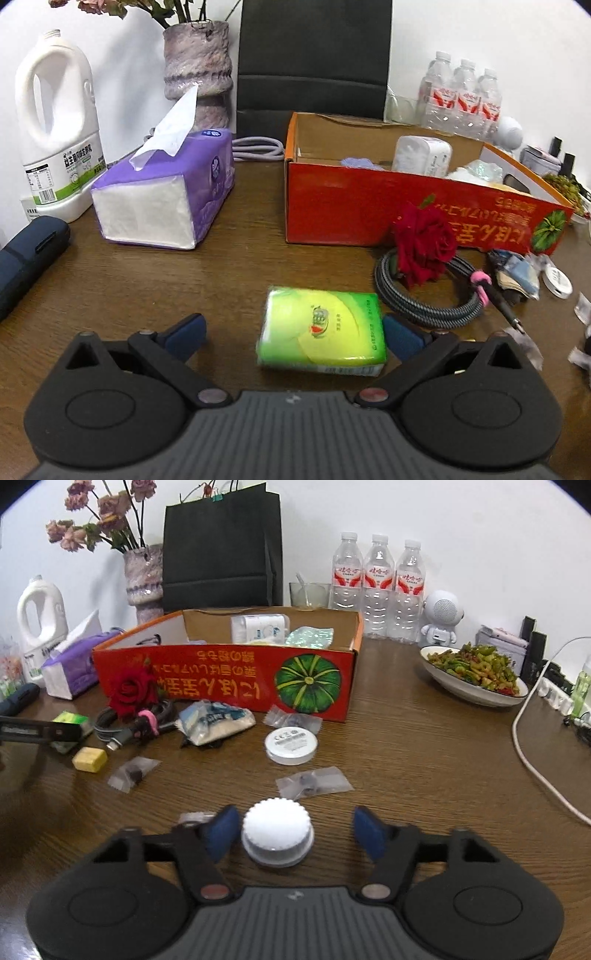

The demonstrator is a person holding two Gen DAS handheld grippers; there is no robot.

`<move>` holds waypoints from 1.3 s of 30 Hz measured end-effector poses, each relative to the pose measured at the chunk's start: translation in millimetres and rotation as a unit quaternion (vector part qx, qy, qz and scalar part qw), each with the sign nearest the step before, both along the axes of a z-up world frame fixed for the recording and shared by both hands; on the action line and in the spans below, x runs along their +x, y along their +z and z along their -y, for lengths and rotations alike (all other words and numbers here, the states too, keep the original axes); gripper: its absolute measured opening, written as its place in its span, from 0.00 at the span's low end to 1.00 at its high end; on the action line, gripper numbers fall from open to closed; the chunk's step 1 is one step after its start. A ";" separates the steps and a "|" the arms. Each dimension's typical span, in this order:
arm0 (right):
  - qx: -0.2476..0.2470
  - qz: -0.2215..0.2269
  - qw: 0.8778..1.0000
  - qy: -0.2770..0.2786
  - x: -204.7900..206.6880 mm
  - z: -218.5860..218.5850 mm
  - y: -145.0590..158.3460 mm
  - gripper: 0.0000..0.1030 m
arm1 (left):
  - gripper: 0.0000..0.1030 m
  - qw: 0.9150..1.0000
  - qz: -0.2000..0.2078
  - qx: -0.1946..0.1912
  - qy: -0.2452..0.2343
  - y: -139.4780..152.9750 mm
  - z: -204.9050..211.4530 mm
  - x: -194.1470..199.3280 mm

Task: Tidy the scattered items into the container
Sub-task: 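Grasp the green tissue pack with the left tool while the right tool grasps the white round lid, then carry tissue pack and lid over the box and release them inside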

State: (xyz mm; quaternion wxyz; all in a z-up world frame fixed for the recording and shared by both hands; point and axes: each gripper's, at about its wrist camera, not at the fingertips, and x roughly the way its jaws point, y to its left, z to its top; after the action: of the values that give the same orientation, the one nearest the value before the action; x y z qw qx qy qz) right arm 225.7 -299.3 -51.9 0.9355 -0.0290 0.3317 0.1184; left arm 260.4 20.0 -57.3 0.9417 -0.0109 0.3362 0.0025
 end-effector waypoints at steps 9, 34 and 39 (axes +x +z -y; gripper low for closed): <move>0.001 0.016 1.000 0.001 -3.5 -2.4 0.1 0.37 | 0.63 1.000 0.020 -0.010 -0.005 3.0 0.3 -6.0; 0.028 0.139 0.990 0.021 29.9 -26.8 86.0 0.37 | 0.63 0.981 0.171 -0.070 -0.061 97.9 37.4 -13.1; 0.056 0.157 0.986 0.015 62.6 -40.1 102.4 0.37 | 0.63 0.977 0.174 -0.101 -0.065 104.6 49.8 15.5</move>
State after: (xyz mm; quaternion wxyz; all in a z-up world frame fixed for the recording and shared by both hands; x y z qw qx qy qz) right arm 288.3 -259.2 50.6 0.9741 0.0004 0.1736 0.1448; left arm 276.0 -29.8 47.3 0.9781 -0.0840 0.1654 -0.0948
